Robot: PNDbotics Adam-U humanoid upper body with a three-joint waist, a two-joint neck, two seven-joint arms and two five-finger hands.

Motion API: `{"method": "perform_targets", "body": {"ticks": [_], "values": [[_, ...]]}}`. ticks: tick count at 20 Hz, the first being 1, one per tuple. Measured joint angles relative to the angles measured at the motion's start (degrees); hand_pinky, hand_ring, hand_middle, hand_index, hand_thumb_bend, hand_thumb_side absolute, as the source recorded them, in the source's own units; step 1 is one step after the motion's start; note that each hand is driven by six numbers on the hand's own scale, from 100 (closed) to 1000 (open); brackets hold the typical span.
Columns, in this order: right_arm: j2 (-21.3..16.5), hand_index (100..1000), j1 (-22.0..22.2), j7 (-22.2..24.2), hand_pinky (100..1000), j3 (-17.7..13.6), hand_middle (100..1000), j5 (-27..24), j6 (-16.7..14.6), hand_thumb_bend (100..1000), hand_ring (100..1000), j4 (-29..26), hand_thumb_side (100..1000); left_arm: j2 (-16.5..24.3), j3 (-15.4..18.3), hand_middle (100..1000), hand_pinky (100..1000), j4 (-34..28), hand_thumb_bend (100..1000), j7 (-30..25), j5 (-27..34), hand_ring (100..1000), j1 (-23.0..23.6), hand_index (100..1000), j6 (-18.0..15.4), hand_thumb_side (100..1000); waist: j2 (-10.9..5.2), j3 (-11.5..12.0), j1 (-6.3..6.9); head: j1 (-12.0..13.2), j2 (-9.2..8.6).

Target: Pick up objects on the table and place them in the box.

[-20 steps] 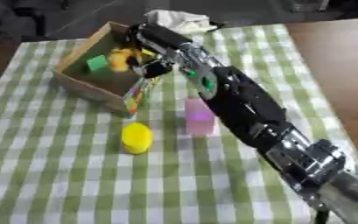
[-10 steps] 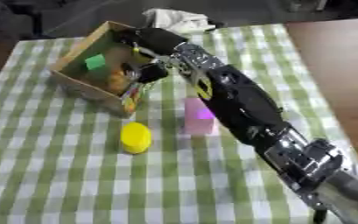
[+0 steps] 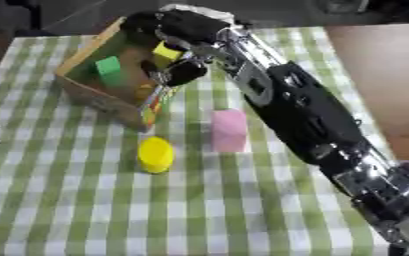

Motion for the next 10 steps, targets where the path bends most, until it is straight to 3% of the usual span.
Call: {"method": "perform_targets", "body": {"ticks": [2,3,5,7,10], "values": [[-0.7,998,0.0,1.8,837,0.0,940,-2.0,1.0,100,821,-2.3,363,0.0,0.0,554,543,0.0,100,0.2,-0.2,610,0.0,878,0.0,639,0.0,0.0,-0.03,0.2,0.0],[-0.9,1000,0.0,2.5,845,0.0,966,-2.6,1.4,100,826,-3.1,215,0.0,0.0,553,543,0.0,100,0.3,-0.2,609,0.0,878,0.0,635,0.0,-0.1,-0.07,0.4,0.0],[-1.7,1000,1.3,3.8,848,0.7,973,-4.0,1.5,100,827,-4.8,180,0.1,0.8,552,542,0.0,100,0.8,-0.7,609,0.3,878,0.0,638,0.0,-1.4,-0.92,1.8,0.0],[-3.6,1000,3.7,5.4,854,2.5,978,-5.5,0.6,100,836,-7.1,181,0.6,1.7,552,541,0.0,100,1.7,-1.3,608,0.7,878,0.0,642,0.0,-2.3,-1.64,3.3,0.0],[-5.7,1000,7.8,7.8,860,4.4,987,-8.0,-1.6,100,840,-11.0,206,1.0,2.3,552,541,0.0,100,2.7,-2.1,608,1.4,878,0.4,648,-0.04,-2.9,-1.45,4.6,0.0]]}}
